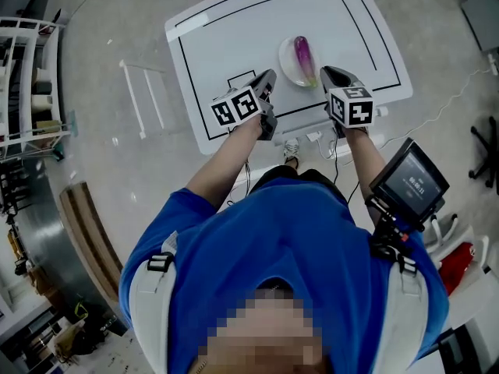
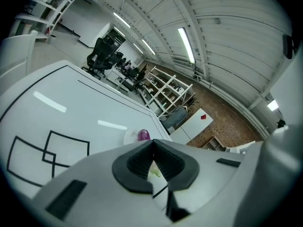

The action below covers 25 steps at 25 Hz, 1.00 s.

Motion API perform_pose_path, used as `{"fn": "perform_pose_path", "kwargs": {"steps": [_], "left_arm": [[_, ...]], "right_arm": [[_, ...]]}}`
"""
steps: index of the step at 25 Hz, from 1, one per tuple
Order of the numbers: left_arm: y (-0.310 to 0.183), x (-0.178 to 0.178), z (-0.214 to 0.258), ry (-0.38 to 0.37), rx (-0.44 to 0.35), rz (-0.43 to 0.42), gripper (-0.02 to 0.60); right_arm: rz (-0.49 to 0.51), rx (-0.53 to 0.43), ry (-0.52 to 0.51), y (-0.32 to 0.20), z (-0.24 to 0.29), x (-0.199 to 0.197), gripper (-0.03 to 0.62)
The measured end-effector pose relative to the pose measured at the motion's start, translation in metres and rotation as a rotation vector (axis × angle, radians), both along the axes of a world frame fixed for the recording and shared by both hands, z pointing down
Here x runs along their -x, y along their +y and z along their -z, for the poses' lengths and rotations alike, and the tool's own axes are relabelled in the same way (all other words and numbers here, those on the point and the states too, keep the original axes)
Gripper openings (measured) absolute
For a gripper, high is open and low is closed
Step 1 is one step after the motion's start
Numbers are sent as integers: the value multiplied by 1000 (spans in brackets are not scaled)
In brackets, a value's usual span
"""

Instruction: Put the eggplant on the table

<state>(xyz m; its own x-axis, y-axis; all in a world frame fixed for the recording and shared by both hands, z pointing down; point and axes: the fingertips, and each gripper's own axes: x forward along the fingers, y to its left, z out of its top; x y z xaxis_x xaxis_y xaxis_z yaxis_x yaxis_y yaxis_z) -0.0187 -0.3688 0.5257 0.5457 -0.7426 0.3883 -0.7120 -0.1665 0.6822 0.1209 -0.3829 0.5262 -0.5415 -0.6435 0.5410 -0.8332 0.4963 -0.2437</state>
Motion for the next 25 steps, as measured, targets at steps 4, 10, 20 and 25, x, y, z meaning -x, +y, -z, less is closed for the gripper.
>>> {"fn": "perform_pose_path", "kwargs": {"steps": [4, 10, 20, 25], "left_arm": [[4, 12, 12, -3, -34, 20, 8], [72, -16, 32, -34, -91, 35, 8], [91, 1, 52, -74, -164, 74, 8], [98, 7, 52, -69, -182, 98, 6]], "right_arm": [[26, -39, -17, 1, 18, 11, 2], [54, -91, -53, 70, 44, -19, 2], [108, -157, -93, 87, 72, -4, 2], [129, -178, -109, 92, 76, 2, 2]]}}
